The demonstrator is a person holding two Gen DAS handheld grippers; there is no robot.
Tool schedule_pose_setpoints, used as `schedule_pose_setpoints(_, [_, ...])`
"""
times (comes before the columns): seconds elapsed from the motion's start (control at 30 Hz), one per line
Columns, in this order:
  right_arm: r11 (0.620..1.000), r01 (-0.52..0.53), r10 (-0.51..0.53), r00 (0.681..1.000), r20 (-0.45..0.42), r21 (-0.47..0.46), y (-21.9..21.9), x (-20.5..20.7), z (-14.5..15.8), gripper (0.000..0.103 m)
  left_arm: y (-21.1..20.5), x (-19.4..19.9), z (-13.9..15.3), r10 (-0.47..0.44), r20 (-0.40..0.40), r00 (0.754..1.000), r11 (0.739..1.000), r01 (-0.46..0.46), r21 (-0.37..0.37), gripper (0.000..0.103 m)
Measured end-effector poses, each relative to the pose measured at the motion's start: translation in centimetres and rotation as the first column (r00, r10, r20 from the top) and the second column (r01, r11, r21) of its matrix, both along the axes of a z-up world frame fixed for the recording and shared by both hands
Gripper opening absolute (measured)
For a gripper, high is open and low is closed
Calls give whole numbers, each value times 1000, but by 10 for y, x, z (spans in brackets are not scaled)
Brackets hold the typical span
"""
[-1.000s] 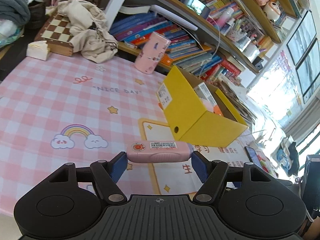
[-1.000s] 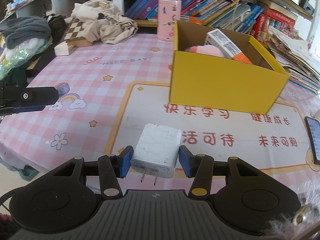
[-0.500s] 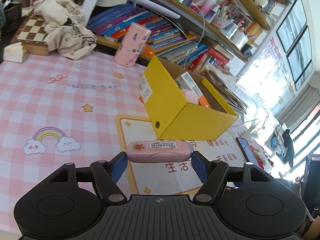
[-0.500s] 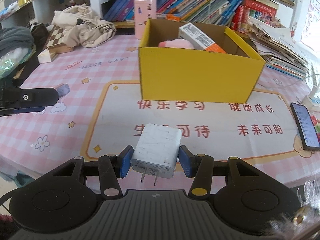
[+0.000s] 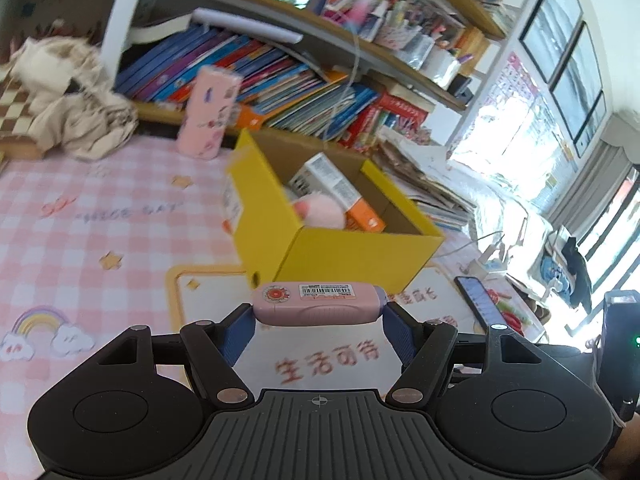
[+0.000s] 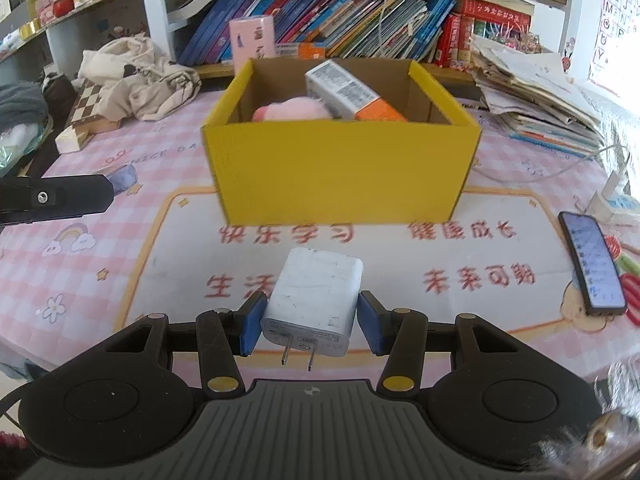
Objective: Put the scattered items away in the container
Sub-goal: 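Lift and carry the plug and eraser with both tools toward the yellow box, then lower both tools into the yellow box and open them, releasing plug and eraser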
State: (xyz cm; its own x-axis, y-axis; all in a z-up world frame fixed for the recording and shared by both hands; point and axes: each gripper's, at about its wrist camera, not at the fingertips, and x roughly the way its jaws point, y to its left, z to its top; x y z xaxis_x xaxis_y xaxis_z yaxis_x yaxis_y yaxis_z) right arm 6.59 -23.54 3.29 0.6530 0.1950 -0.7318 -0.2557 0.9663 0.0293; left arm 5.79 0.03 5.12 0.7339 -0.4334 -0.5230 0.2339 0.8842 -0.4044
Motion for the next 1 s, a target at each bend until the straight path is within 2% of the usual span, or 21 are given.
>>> schedule_pose_setpoints(0.2, [999, -40, 40, 997, 66, 0, -22, 21, 14, 47, -32, 15, 14, -2, 66, 998, 999, 0, 32, 70])
schedule_pose_setpoints(0.43, [994, -108, 101, 978, 182, 28, -49, 50, 37, 47, -63, 41, 30, 36, 116, 993, 997, -44, 65, 70])
schedule_pose_setpoints(0.8, [978, -206, 189, 935, 299, 26, -71, 108, 55, 47, -81, 76, 39, 154, 145, 977, 983, -166, 76, 70])
schedule_pose_setpoints(1.0, [959, -282, 275, 914, 299, -21, -63, 140, 50, 47, -88, 96, 34, 203, 127, 971, 972, -216, 90, 70])
